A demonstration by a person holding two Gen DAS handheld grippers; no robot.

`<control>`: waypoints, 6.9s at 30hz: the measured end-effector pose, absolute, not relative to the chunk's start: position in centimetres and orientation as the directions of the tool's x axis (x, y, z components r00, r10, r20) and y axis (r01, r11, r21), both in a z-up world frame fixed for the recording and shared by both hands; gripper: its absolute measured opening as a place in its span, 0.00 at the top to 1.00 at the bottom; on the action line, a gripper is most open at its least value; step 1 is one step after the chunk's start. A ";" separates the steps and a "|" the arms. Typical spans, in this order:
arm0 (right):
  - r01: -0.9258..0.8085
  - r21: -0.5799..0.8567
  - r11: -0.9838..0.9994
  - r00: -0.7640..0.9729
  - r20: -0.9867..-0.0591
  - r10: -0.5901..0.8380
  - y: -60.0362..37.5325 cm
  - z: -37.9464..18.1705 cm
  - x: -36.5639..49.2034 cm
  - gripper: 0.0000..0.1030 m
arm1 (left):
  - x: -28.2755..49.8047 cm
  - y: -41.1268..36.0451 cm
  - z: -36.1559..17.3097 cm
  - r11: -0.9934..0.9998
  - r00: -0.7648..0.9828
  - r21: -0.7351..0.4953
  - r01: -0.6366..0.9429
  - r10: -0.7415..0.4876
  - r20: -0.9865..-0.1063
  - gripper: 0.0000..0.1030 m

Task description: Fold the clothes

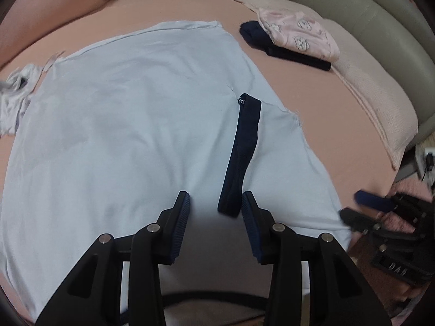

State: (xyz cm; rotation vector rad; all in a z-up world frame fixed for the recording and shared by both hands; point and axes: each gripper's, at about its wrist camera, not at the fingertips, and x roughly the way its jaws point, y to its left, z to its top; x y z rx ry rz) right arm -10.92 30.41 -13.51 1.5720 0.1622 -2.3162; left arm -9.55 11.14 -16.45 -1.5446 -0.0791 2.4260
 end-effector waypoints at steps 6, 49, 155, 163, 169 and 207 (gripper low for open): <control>0.350 -0.022 -0.937 -0.334 -0.937 -0.103 29.7 -14.7 -10.0 0.58 | -6.8 8.8 -15.6 -0.967 -0.390 -0.217 -0.130 0.251 -0.886 0.60; 0.393 0.077 -0.916 -0.332 -0.918 -0.219 26.0 -14.0 -7.3 0.59 | -1.5 10.9 -16.8 -0.828 -0.222 -0.487 -0.277 0.549 -0.806 0.91; 0.525 -0.006 -0.851 -0.309 -0.933 -0.184 2.4 -15.7 -11.0 0.64 | -4.1 -25.9 -17.9 -0.664 -0.652 -0.667 0.337 0.347 -0.674 0.93; 0.659 0.120 -0.742 -0.259 -0.890 -0.374 0.9 -12.5 -5.7 0.64 | -1.8 -24.2 -18.8 -0.711 -0.575 -0.563 0.422 0.271 -0.772 0.56; 0.753 0.106 -0.649 -0.212 -0.895 -0.392 -2.8 -11.6 -4.5 0.62 | -5.8 -23.1 -18.2 -0.840 -0.524 -0.452 0.301 0.250 -0.814 0.85; 0.588 0.148 -0.796 -0.158 -0.943 -0.292 3.4 -14.3 -8.4 0.57 | -7.8 -13.5 -13.8 -0.848 -0.571 -0.526 -0.069 0.466 -0.676 0.69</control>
